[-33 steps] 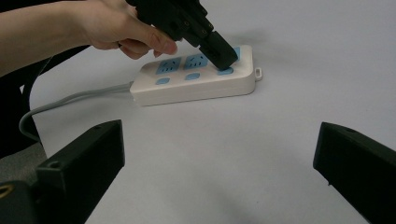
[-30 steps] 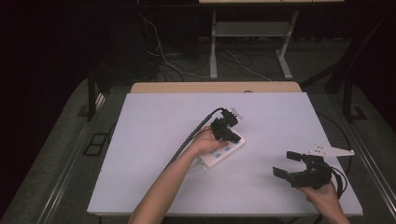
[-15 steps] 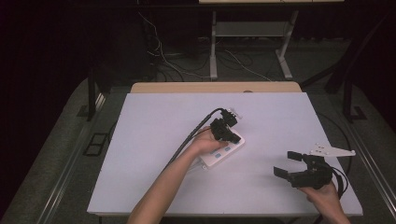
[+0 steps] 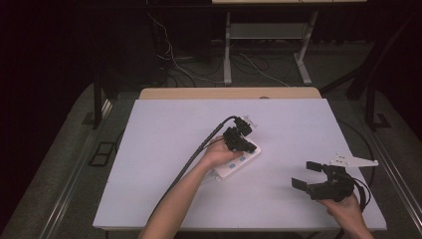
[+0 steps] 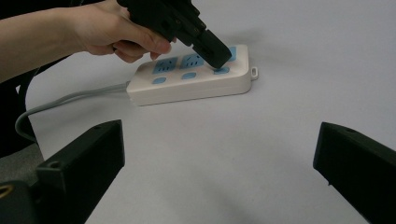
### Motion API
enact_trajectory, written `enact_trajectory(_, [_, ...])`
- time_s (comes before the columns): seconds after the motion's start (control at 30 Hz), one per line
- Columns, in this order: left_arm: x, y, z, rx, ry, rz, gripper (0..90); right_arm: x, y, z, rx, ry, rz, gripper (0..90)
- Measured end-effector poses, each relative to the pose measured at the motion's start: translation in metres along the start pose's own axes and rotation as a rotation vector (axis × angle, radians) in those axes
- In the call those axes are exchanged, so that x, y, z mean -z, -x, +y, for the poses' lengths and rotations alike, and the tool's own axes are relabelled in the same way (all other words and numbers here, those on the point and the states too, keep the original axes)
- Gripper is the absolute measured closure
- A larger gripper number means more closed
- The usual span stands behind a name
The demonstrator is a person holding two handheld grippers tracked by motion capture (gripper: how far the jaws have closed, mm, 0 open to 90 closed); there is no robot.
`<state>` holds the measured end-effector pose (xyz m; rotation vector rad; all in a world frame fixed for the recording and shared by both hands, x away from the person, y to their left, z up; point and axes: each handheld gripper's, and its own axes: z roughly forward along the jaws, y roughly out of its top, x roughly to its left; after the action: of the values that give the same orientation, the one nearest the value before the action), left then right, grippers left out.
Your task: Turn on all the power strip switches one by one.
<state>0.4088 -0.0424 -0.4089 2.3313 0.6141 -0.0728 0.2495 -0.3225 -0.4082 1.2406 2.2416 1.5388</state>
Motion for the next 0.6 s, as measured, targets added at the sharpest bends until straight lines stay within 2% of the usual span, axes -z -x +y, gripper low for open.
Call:
enact_trajectory(0.13, [0.009,0.002,0.001,-0.015,0.006,0.008,89.4,-0.001,0.000,0.000,0.002,-0.003,-0.004,2.0])
enact_trajectory(0.33, [0.026,0.004,0.001,-0.026,0.047,0.026,89.2,0.000,0.000,-0.001,-0.003,-0.001,-0.004,2.0])
enact_trajectory(0.5, [0.042,0.008,-0.002,-0.043,0.063,0.042,76.2,-0.001,0.000,-0.001,0.003,-0.001,-0.005,2.0])
enact_trajectory(0.6, [0.052,0.010,-0.007,-0.039,0.076,0.049,60.0,-0.001,0.000,0.000,0.004,0.000,-0.005,2.0])
